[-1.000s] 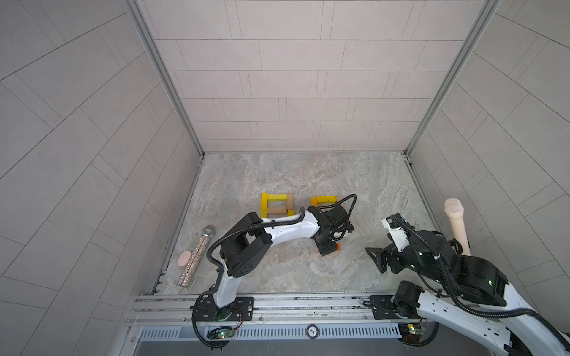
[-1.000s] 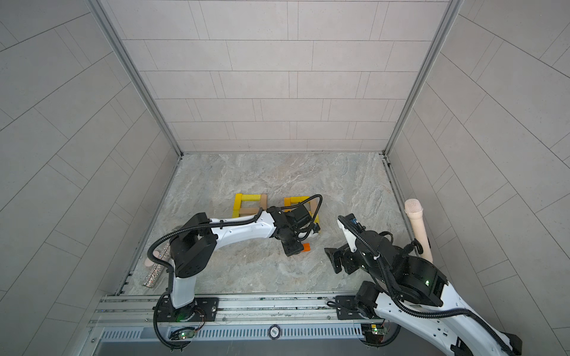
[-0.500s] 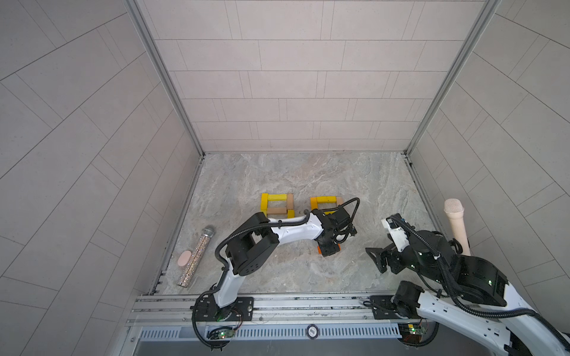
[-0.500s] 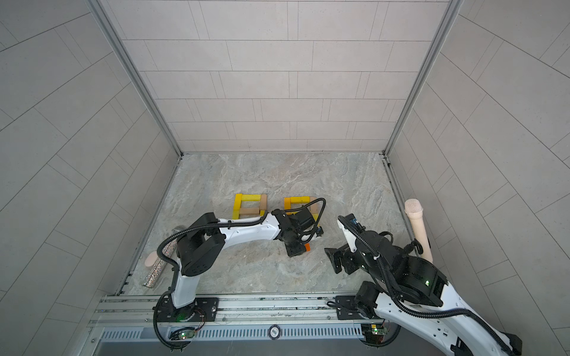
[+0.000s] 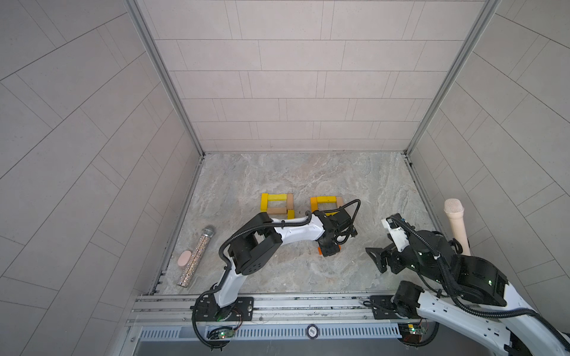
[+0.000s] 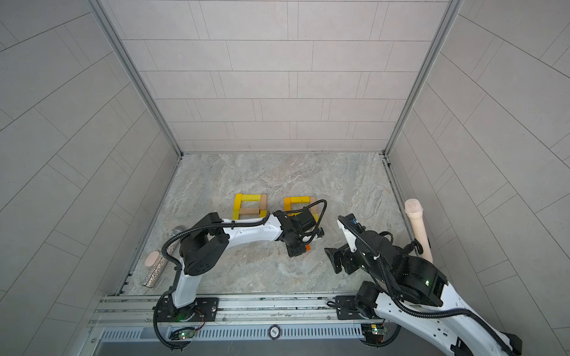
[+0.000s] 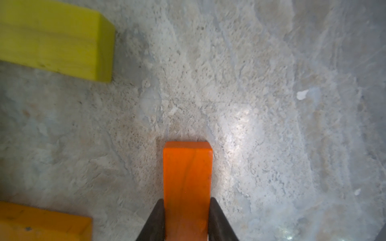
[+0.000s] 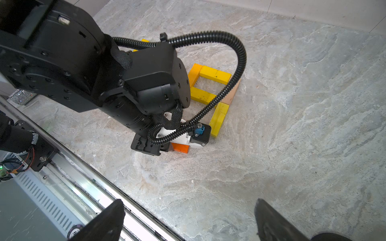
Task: Assemble the number 8 with building blocks
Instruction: Pick up the building block from the center of the board, then assemble the building block at the center of the board.
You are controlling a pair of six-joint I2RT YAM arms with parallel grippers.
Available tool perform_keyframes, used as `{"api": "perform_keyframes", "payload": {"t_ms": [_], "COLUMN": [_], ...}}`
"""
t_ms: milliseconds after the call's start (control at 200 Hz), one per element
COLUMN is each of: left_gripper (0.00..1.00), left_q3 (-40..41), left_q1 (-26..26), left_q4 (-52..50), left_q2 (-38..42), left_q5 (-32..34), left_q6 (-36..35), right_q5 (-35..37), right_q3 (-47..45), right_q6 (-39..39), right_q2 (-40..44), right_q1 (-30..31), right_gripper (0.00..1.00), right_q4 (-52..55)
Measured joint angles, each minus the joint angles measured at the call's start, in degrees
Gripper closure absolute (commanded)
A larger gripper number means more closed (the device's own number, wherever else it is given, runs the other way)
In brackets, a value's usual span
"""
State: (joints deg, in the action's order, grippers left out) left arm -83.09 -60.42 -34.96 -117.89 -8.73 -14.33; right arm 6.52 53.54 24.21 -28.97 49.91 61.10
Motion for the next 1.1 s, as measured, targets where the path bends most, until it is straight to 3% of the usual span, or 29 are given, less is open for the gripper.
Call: {"api": "perform_keyframes", "payload": {"t_ms": [605, 1101], "left_gripper": [0.76, 0.76], "left_q3": [-8.2, -14.2], "left_q1": [1.8, 3.8], "left_q4": [-6.2, -7.1], "left_q2": [-0.2, -5.3], "left_q5": [0.0, 2.6], "left_q6": [-9.4, -13.1], "right_q5": [3.0, 4.4], "right_q3": [0.0, 0.0], "right_q6": [0.6, 1.5], "right_q2": [3.1, 3.4], "right_q1": [0.0, 0.0], "right_gripper": [0.04, 0.04], "right_q4": [0.0, 0.0]}}
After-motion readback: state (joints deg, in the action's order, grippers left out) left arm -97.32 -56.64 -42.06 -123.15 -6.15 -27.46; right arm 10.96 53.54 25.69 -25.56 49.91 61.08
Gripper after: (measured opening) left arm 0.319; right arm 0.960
